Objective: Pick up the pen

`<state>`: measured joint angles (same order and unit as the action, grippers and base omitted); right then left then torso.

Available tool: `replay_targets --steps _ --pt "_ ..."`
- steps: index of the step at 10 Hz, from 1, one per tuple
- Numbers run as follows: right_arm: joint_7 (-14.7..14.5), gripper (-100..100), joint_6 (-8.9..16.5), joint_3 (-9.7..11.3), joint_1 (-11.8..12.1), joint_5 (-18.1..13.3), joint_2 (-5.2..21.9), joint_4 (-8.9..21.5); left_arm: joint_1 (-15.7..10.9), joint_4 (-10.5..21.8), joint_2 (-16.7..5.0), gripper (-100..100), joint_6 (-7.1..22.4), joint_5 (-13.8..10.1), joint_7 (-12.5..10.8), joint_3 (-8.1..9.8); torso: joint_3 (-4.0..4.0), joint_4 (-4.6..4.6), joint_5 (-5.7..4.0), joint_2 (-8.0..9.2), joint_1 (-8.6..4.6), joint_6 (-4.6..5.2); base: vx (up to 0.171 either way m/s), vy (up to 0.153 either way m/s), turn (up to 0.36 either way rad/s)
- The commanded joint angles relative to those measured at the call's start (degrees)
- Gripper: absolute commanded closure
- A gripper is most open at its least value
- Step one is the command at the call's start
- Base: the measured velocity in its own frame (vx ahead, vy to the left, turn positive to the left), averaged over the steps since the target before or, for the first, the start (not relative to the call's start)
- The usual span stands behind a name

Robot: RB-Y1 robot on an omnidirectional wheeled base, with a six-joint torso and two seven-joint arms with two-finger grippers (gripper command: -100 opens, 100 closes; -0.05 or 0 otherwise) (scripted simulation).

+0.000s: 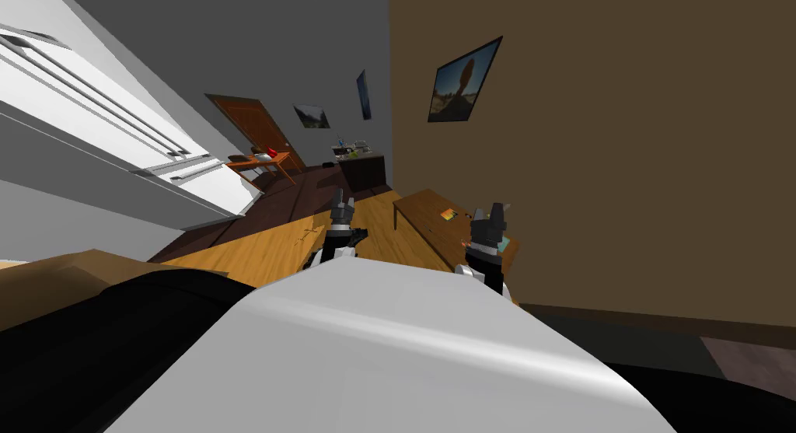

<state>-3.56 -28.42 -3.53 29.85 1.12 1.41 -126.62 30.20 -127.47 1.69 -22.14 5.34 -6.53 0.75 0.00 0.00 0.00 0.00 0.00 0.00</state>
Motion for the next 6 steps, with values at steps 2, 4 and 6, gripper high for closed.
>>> replay_targets --steps 2,4,6 --pt "-0.27 -100 0.22 0.44 0.43 -0.37 3.3 1.45 0.0 0.0 0.0 0 0.0 0.0 0.0 0.0 -0.03 -0.01 0.0 -0.06 0.01 -0.01 0.034 0.014 0.062" --pt "-0.65 -100 0.56 1.06 1.09 -0.9 6.52 3.58 0.01 0.0 0.0 0 0.0 0.0 0.0 0.0 -0.13 -0.05 0.01 -0.24 0.05 -0.01 0.079 0.021 0.1" --pt "-1.19 -100 1.03 1.87 2.0 -1.63 10.1 6.47 0.01 0.0 0.0 0 0.0 0.0 0.0 0.0 -0.22 -0.09 0.02 -0.38 0.09 -0.01 0.111 0.033 0.133"
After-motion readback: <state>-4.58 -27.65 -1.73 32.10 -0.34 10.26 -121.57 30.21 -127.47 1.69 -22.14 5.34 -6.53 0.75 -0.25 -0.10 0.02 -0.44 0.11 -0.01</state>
